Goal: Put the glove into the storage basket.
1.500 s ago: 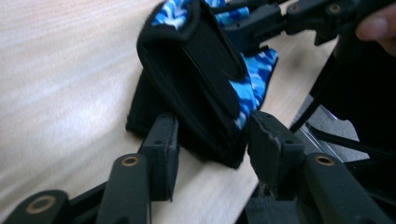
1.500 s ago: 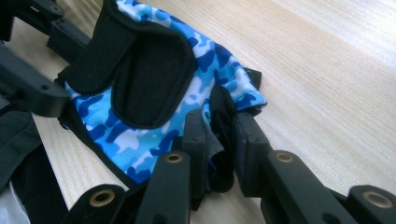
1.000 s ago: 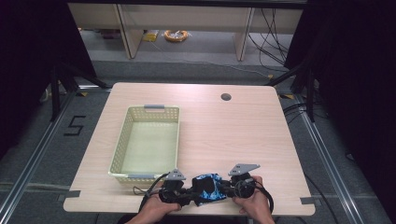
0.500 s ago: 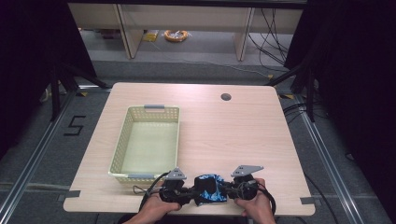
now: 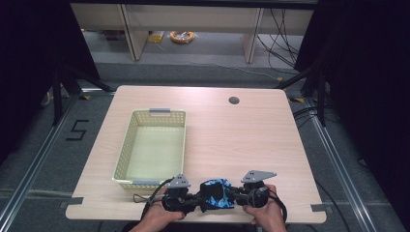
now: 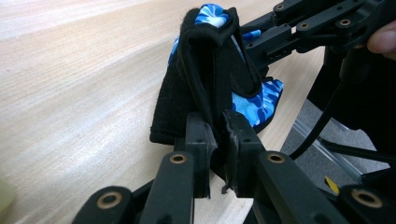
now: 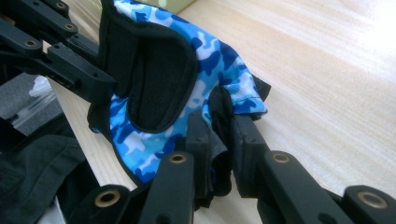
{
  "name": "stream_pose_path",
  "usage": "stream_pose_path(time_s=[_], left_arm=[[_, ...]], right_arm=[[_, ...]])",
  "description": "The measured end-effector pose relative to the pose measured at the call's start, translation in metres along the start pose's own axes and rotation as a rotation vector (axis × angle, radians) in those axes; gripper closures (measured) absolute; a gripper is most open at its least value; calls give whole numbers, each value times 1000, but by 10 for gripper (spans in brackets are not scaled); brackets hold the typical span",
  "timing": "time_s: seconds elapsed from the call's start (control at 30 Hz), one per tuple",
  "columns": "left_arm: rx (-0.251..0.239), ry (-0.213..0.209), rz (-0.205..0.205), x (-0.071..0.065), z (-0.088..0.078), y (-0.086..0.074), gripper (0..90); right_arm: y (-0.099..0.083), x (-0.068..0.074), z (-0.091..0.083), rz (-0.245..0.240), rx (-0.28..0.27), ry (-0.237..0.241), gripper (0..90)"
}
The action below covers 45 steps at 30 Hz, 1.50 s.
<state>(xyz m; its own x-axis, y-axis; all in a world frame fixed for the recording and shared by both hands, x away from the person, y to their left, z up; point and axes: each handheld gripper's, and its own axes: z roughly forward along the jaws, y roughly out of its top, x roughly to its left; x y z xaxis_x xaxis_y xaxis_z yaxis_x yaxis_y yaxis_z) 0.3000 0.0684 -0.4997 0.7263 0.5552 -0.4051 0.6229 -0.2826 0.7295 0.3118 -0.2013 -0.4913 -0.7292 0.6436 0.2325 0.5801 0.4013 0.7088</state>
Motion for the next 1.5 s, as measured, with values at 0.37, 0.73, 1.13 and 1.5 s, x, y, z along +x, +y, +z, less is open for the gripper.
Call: stream_pose_path(time_s=[0.37, 0.73, 1.13, 1.5], left_arm=[[-38, -14, 26, -6, -18, 8, 804], [-74, -8, 35, -8, -57, 36, 803], [-115, 47, 63, 3, -105, 64, 802], [-119, 98, 16, 42, -145, 71, 802]], right_arm=[[11, 16, -19, 26, -38, 17, 802], [41, 28, -35, -43, -133, 53, 804], [96, 44, -37, -95, -170, 72, 804], [148, 58, 1, -140, -176, 107, 805]])
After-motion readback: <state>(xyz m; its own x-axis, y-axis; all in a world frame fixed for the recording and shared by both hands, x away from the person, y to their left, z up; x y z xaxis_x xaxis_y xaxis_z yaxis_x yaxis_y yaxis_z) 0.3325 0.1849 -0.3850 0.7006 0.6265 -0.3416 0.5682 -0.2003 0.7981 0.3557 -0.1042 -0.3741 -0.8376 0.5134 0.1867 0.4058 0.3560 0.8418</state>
